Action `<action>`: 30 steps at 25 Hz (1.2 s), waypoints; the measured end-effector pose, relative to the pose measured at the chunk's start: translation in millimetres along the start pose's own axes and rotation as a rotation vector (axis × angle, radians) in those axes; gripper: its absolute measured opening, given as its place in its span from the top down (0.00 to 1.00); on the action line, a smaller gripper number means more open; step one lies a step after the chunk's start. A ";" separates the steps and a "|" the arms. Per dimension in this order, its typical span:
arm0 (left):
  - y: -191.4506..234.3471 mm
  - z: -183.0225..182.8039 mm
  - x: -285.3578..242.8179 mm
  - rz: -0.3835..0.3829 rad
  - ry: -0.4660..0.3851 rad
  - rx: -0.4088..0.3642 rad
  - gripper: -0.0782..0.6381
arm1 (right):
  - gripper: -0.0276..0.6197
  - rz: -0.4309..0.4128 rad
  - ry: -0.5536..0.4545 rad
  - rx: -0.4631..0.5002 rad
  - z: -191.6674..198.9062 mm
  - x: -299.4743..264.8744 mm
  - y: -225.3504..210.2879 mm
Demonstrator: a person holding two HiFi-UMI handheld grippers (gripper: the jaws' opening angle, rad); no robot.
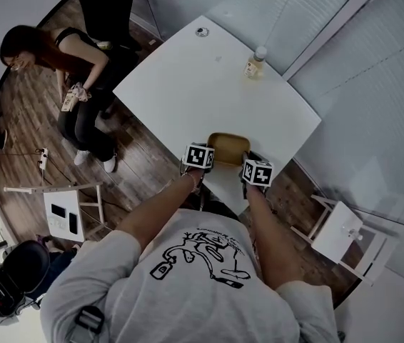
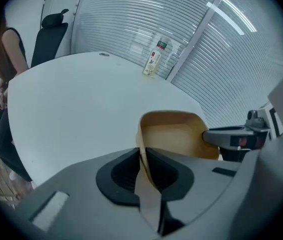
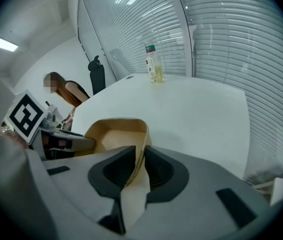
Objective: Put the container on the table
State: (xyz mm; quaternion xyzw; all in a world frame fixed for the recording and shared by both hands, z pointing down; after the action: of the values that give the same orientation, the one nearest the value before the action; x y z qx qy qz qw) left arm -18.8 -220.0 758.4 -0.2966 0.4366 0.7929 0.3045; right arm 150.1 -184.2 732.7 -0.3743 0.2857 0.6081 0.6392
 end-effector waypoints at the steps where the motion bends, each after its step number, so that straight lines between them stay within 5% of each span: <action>1: -0.9 -0.1 -0.1 0.000 -0.004 -0.004 0.87 | 0.90 -0.001 0.003 -0.003 1.3 -0.8 -0.5; 8: -3.4 -1.2 -3.3 0.028 -0.002 -0.021 0.83 | 0.90 -0.023 0.031 -0.048 8.0 -6.9 -6.0; 15: -6.9 -6.6 7.0 0.066 -0.051 -0.021 0.67 | 0.85 -0.017 -0.029 -0.047 -0.9 3.0 -16.2; 25: -15.5 -32.8 70.3 0.065 -0.220 -0.065 0.68 | 0.85 -0.037 -0.249 0.008 -54.8 69.7 -15.9; 30: -56.2 -65.8 123.6 0.125 -0.351 -0.166 0.74 | 0.86 -0.084 -0.421 0.083 -101.3 139.0 5.6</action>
State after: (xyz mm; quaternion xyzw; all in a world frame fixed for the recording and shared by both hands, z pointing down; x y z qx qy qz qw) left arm -42.6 -225.4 609.5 -0.1503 0.3276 0.8830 0.3008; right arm 167.2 -189.7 561.5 -0.2241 0.1548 0.6332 0.7244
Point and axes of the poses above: the fingertips, and each gripper's own axes: x backward along the fingers, y to its left, z out of its underside, the point moved 4 cm from there along x, backward along the fingers, and after that the axes turned 11 degrees about z, right-handed, at the moved point
